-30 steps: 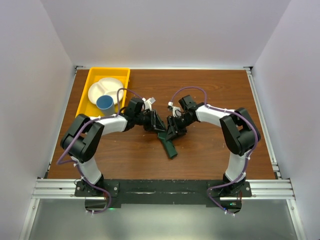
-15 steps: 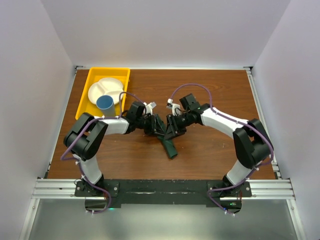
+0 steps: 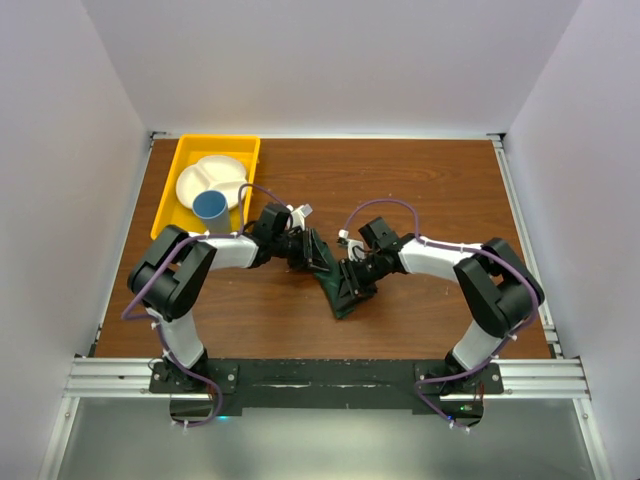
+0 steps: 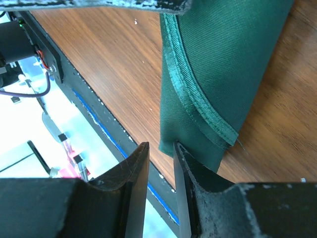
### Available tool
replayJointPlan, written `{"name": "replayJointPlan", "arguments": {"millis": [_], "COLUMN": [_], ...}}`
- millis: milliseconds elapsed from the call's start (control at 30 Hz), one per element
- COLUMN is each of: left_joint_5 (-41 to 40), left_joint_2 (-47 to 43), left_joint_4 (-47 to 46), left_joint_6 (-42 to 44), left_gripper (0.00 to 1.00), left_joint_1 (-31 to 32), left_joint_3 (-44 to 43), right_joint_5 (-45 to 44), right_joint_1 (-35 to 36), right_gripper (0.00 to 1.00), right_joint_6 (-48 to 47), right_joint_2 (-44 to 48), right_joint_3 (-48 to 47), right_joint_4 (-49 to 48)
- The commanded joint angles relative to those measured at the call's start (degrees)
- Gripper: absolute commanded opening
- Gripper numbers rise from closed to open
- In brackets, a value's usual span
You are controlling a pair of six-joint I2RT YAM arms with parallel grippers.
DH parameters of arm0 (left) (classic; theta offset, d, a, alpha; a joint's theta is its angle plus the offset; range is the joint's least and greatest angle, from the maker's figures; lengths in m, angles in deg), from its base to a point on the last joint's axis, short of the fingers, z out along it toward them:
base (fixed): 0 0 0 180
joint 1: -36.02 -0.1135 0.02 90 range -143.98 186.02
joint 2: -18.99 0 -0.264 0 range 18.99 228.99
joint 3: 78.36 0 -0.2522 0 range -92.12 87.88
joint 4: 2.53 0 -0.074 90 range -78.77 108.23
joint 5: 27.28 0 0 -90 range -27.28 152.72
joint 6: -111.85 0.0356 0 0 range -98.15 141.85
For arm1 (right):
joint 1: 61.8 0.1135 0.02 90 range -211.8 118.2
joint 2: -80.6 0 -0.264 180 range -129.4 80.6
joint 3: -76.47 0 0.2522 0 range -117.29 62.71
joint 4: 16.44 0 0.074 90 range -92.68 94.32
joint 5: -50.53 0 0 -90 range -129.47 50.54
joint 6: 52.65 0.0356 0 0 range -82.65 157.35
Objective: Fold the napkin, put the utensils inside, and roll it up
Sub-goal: Roll the napkin with the utensil
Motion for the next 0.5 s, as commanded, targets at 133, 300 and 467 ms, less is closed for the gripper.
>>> {"name": "replayJointPlan", "arguments": {"millis": [133,300,467], "left_joint_5": [-0.1,-0.3,0.4], "left_joint_2": [-1.0,-3.7,-7.1], "left_joint_4": [0.7,4.5,7.2], "left_joint_6": [1.6,3.2,2.6], "left_gripper": [0.19,0.22,0.27], "left_joint_1": [0.1,0.1,0.1], "left_joint_3": [-0.6,-3.1,-5.0], "right_joint_5": [-0.8,-3.0,-5.1], "right_joint_1": [0.2,-1.2,-5.8], "right_gripper": [0.32,0.48,0.6], "right_joint_6": [-0.7,0.0,-3.0], "right_joint_2": [2.5,4.8,3.0], "right_joint_3": [-3.1,-9.3,-14.8], "right_joint_4": [1.3,4.8,11.2]}}
